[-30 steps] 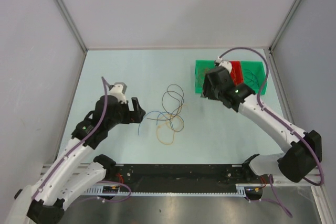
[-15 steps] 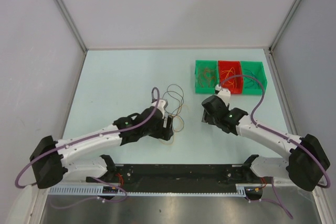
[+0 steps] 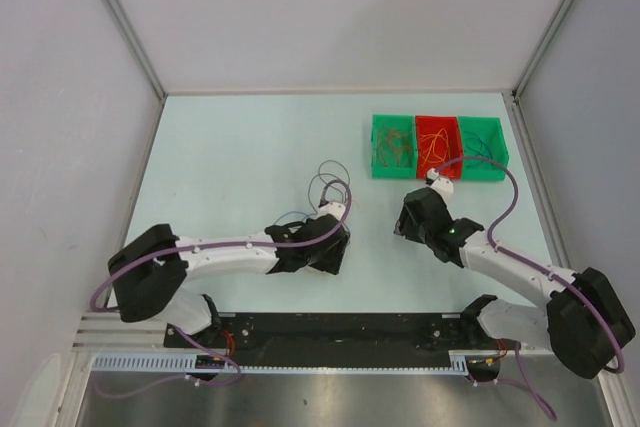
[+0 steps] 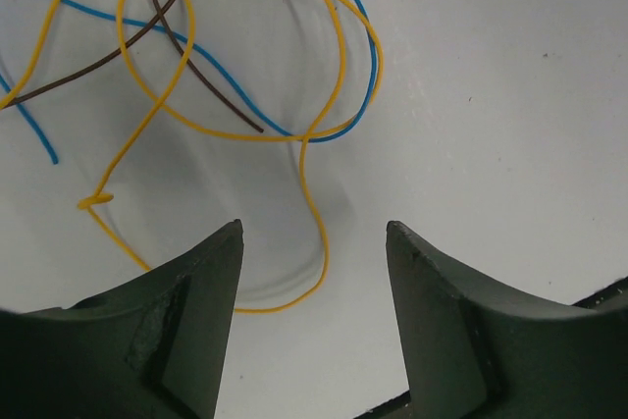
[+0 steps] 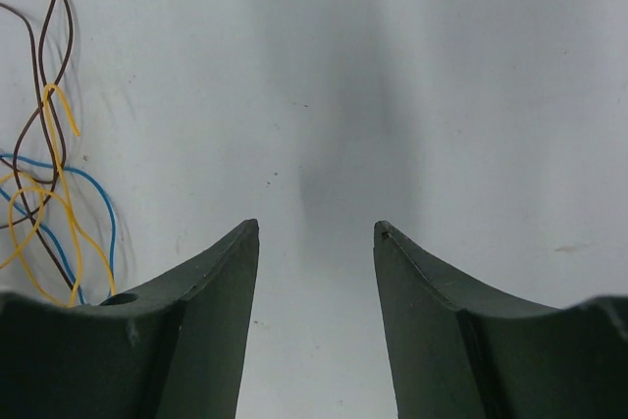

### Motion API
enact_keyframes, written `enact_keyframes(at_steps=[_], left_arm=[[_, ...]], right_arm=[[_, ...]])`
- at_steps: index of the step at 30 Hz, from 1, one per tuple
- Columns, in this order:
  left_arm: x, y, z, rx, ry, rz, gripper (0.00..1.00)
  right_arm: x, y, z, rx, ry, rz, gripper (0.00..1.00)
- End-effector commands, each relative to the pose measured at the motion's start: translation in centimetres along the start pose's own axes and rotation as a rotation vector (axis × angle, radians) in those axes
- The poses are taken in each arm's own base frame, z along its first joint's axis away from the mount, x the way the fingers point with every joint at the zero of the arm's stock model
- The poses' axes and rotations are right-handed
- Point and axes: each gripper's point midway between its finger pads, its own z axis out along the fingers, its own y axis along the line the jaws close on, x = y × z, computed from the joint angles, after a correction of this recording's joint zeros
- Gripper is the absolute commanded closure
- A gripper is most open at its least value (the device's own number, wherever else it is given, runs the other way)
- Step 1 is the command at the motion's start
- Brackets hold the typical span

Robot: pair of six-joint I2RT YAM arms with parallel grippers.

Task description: Untangle the cables

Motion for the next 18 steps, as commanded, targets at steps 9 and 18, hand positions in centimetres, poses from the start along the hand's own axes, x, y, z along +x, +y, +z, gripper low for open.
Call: enact_keyframes(at_steps=[9,18], left_arm=[[-3.5,-1.7,2.8,-0.064,-0.102,0.002,0.44],[-2.2,-1.0,3.8,-0.101,-0.072,-0.009,0.64]], right_arm=[[-0.5,2.0,1.1,-0.172,0.036,0.038,0.49],[-0.3,1.7,1.5,-0.177,0.059,0.053,0.5]])
